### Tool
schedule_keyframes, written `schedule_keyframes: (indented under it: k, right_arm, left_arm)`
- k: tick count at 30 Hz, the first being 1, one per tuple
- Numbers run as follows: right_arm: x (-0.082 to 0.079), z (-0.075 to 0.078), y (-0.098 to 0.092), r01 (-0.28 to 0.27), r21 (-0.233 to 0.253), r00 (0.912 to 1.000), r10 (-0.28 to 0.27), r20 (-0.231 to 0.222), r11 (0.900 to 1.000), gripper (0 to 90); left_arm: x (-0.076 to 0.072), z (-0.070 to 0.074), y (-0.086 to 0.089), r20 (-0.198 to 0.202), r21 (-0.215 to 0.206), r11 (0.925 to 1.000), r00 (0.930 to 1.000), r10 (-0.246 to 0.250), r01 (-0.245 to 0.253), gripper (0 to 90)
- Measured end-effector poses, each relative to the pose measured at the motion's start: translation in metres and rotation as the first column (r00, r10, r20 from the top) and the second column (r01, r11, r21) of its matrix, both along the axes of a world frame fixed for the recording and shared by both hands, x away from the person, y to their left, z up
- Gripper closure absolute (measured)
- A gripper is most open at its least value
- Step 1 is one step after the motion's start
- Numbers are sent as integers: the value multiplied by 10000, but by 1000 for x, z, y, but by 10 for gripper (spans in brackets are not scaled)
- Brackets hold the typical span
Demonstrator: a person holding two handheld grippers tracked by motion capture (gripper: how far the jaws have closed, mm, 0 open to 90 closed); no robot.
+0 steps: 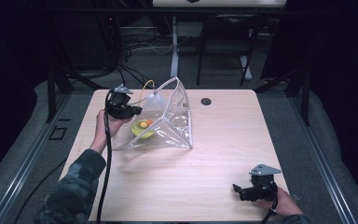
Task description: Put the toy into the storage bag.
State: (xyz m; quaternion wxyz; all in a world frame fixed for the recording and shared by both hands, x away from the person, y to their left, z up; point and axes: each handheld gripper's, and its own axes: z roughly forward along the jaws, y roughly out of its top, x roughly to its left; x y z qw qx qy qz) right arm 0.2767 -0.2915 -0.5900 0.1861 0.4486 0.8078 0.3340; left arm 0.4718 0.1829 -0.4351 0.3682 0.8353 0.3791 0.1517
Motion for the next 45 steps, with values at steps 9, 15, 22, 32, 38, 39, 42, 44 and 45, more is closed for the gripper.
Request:
schedule_keyframes:
  k: [9,15,22,32,38,39,42,44,45]
  right_arm:
    - [0,0,0,-24,32,10000,24,-4,10000,0]
    - [0,0,0,-27,44,10000,27,-13,10000,0]
    - [0,0,0,-12,12,10000,12,-1,10000,0]
    - [1,0,-1,-165,17,9999,165,-24,9999,0]
    - [1,0,-1,-128,3,9999,128,1,9999,0]
    - [1,0,-1,-134,-9,9999,134,0,9999,0]
    - [1,0,-1,-170,14,9999,170,-9,9999,0]
    - [1,0,-1,-175,10,9998,175,-10,9998,0]
    - [1,0,-1,-166,38,9999,166,1,9999,0]
  left_arm:
    - [5,-9,-5,-116,-6,10000,9999,71,-71,880]
    - [7,-13,-6,-211,50,9999,9997,111,-110,880]
    - [9,-19,-5,-481,26,9997,9986,234,-233,878]
    - [10,-22,-4,-609,24,9994,9976,336,-335,847]
    - [3,-11,-1,-302,-216,9990,9988,387,-394,729]
    - [0,-8,-1,-224,-204,9987,9987,453,-457,685]
    - [-6,0,1,-68,-272,9979,9983,581,-583,531]
    - [-8,3,2,-16,-278,9979,9983,583,-584,453]
    - [-14,8,4,137,-395,9972,9978,646,-641,433]
